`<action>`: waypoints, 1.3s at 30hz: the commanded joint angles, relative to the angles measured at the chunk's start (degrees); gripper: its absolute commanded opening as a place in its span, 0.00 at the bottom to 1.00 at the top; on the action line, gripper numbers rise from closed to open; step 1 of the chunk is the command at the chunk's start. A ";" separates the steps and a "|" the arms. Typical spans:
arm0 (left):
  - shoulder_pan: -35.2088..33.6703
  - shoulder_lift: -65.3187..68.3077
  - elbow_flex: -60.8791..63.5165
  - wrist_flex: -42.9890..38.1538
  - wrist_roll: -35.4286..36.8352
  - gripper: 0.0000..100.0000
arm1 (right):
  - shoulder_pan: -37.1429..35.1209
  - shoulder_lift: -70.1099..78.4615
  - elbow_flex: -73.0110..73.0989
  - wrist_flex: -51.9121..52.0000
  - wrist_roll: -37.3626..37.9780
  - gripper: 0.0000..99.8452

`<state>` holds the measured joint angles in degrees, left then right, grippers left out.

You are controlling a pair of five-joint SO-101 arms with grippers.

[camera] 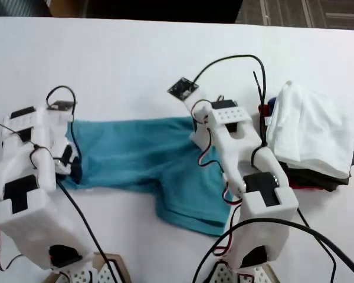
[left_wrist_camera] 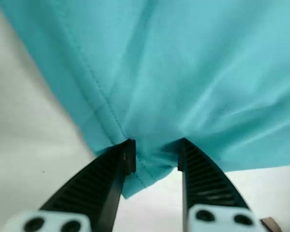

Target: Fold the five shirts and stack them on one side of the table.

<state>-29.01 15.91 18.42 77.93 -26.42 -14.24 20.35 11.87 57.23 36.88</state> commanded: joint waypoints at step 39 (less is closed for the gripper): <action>0.70 16.35 -38.99 12.84 5.36 0.18 | -24.48 -44.09 34.29 17.98 10.46 0.10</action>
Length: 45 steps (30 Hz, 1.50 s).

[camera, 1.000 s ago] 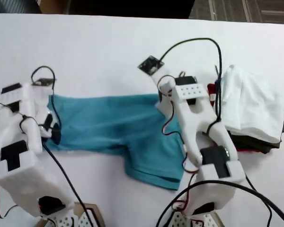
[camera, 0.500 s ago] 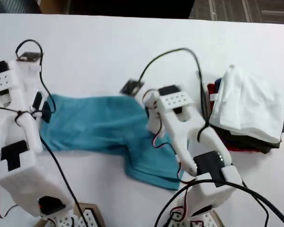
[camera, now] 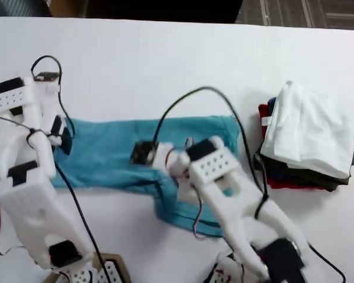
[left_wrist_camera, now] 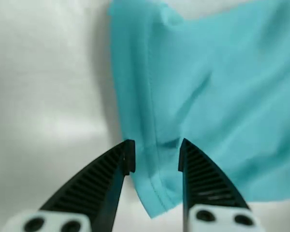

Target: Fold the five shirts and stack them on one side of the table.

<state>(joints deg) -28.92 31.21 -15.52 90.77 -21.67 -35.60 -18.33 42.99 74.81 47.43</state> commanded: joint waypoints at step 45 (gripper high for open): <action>0.26 5.45 -14.02 4.31 2.20 0.18 | -7.34 14.20 7.03 -10.51 -3.87 0.02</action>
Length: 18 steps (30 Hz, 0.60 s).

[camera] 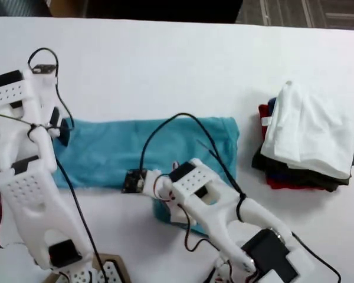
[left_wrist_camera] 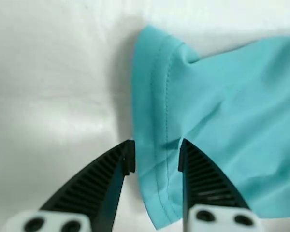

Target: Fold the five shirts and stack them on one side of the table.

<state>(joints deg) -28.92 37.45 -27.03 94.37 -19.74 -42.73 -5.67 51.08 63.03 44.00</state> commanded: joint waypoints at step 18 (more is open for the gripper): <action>0.26 -0.35 -2.51 0.18 -0.09 0.18 | -4.35 -11.65 -6.77 13.58 -0.35 0.21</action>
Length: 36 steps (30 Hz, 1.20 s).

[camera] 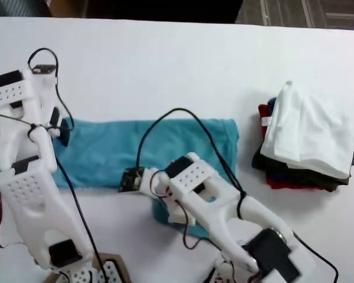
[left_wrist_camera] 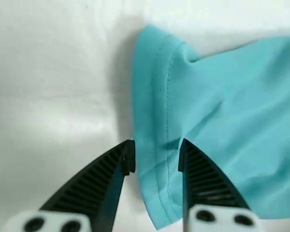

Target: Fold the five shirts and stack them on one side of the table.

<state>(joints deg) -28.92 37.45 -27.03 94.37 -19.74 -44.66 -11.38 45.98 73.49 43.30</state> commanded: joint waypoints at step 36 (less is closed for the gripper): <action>0.26 -0.79 -2.51 -0.44 0.09 0.18 | -6.29 13.32 2.46 -7.69 -7.47 0.28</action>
<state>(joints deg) -28.92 37.45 -27.03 94.20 -19.74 -51.52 -2.59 50.11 65.76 36.44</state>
